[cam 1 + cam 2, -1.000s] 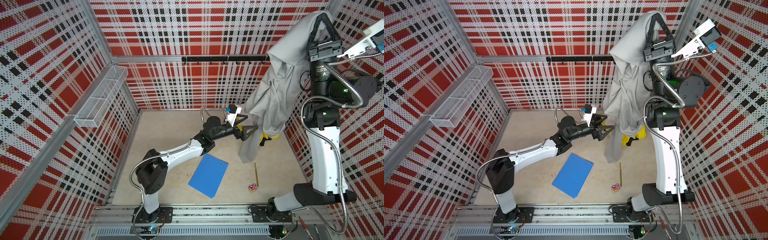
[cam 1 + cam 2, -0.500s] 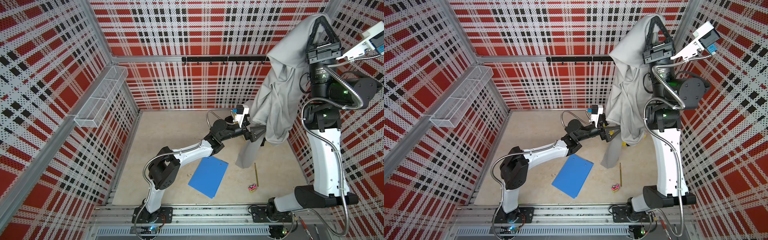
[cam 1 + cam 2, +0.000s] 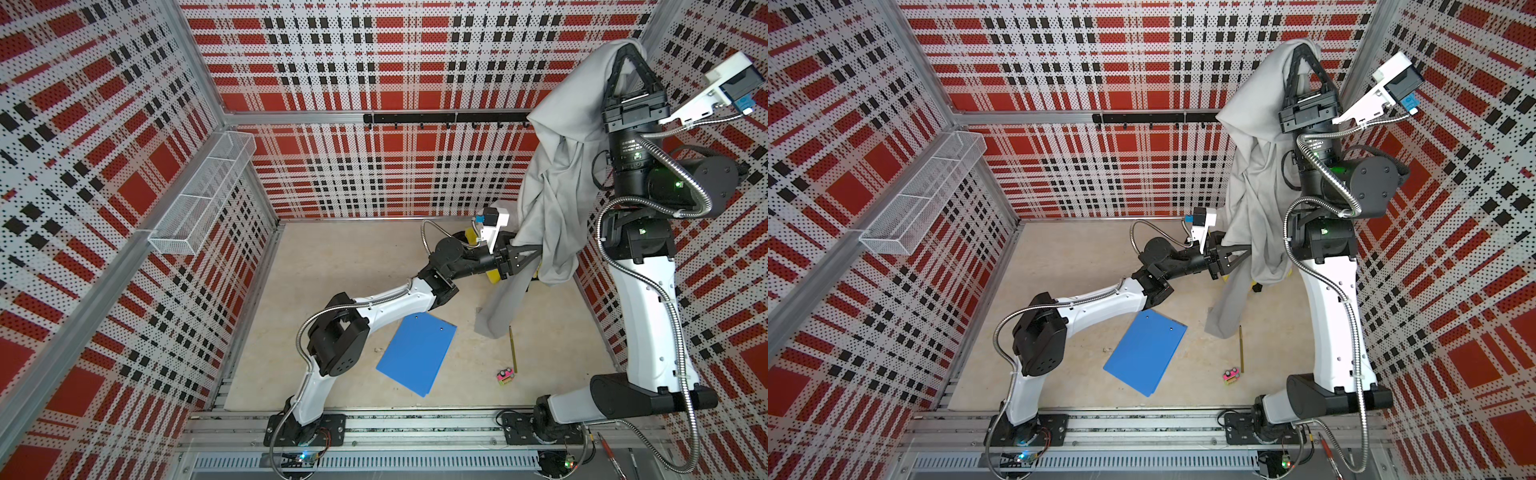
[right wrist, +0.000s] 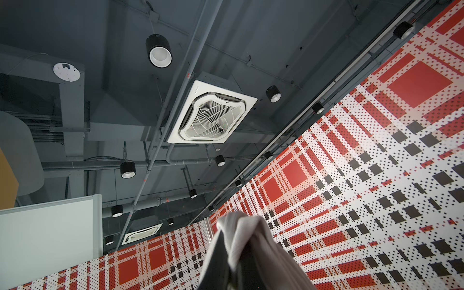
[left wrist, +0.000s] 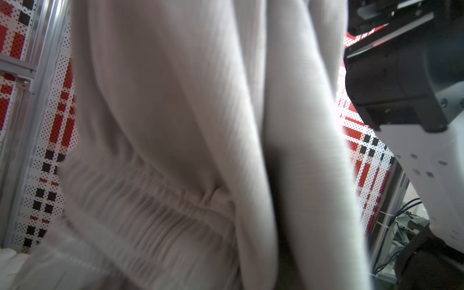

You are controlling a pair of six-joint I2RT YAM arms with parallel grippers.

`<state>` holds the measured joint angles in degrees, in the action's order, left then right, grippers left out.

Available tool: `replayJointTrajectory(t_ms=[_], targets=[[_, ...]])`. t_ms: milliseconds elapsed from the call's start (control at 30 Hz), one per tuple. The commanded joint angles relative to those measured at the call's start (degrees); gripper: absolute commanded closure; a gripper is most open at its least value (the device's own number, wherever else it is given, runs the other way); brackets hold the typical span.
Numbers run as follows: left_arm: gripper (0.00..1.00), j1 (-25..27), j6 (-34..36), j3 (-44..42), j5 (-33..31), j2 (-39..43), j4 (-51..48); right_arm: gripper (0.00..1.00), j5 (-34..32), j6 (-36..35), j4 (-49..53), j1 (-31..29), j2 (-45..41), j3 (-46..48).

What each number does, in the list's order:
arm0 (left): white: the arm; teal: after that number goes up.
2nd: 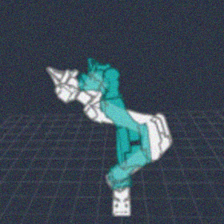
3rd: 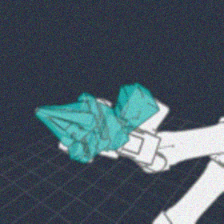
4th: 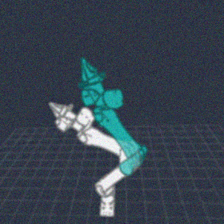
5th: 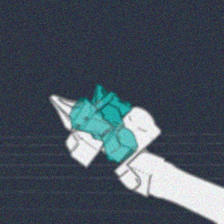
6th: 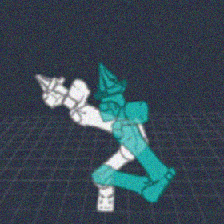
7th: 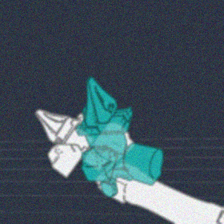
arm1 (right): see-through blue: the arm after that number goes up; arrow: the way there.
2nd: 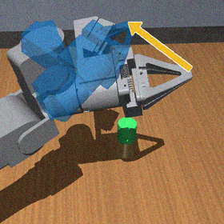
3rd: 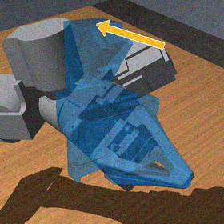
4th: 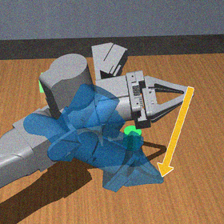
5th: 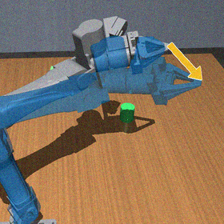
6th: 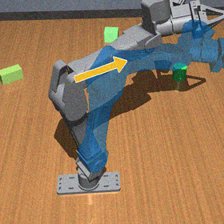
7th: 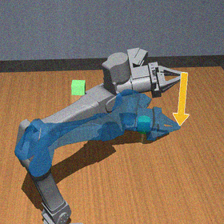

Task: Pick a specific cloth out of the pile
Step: 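Hold the grey cloth up with the right gripper while the left gripper reaches toward it, then grasp the hanging grey cloth with the left gripper below the right gripper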

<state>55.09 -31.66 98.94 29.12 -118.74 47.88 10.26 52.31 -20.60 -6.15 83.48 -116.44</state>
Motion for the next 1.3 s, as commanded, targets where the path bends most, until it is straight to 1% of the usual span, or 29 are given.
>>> replayJointTrajectory(t_ms=[0,33,67,133,167,200,233,333,467,600,700,767,900,1000,1167,1233,1267], targets=[[0.61,0.94,0.75,2.07,-1.50,-0.83,-0.94,1.00,0.29,0.12,-4.98,-0.31,-2.53,0.46],[0.64,1.00,0.59,2.21,-1.53,-1.05,-1.02,1.00,0.29,0.04,-5.00,-0.26,-2.70,0.70],[0.69,1.06,0.50,2.40,-1.57,-1.22,-1.16,1.00,0.29,-0.10,-4.98,-0.31,-2.92,1.15],[0.84,1.07,0.42,2.49,-1.99,-1.36,-1.41,1.00,0.37,-0.19,-5.06,-0.26,-3.23,1.78],[0.94,1.07,0.48,2.19,-2.58,-1.24,-1.47,1.00,0.37,-0.28,-5.15,-0.29,-3.40,2.20],[0.99,1.07,0.79,1.78,-3.45,-0.85,-1.65,1.00,0.37,-0.36,-5.17,-0.26,-3.63,2.52],[1.00,1.03,1.42,1.01,-4.20,-0.16,-1.63,1.00,0.37,-0.57,-5.07,-0.26,-3.83,2.83],[1.00,0.90,4.53,-1.90,-6.68,2.67,-1.94,1.00,0.37,-1.92,-4.07,-0.29,-4.73,3.52],[1.00,-0.69,7.23,-3.97,-7.47,6.58,-5.51,1.00,0.50,-3.74,-2.33,-0.26,-6.41,5.32],[1.00,-4.28,6.79,-5.82,-7.75,11.22,-8.85,1.00,0.78,-5.62,-1.63,-0.26,-9.55,11.71],[1.00,-7.65,6.36,-4.60,-7.03,13.69,-14.13,1.00,-0.20,-7.19,-0.94,-0.26,-11.81,16.11],[1.00,-9.81,5.76,-4.26,-6.54,15.03,-15.46,1.00,0.27,-7.49,-0.94,-0.26,-12.54,18.18],[1.00,-12.86,5.61,-3.44,-6.41,17.10,-18.02,1.00,1.64,-8.00,0.02,-0.26,-12.59,19.84],[0.99,-14.26,4.62,-4.35,-4.43,17.84,-19.45,1.00,1.82,-8.48,0.54,-0.26,-11.89,18.76],[0.90,-13.18,5.14,-8.94,-2.39,16.95,-19.30,1.00,4.58,-6.75,1.48,-0.26,-7.63,11.41],[0.79,-12.15,6.08,-9.61,-1.00,15.65,-19.16,1.00,6.01,-5.11,0.96,-0.26,-6.14,9.23],[0.70,-11.58,6.61,-9.72,-0.62,15.11,-19.06,1.00,6.46,-4.67,0.99,-0.29,-5.54,8.37]])
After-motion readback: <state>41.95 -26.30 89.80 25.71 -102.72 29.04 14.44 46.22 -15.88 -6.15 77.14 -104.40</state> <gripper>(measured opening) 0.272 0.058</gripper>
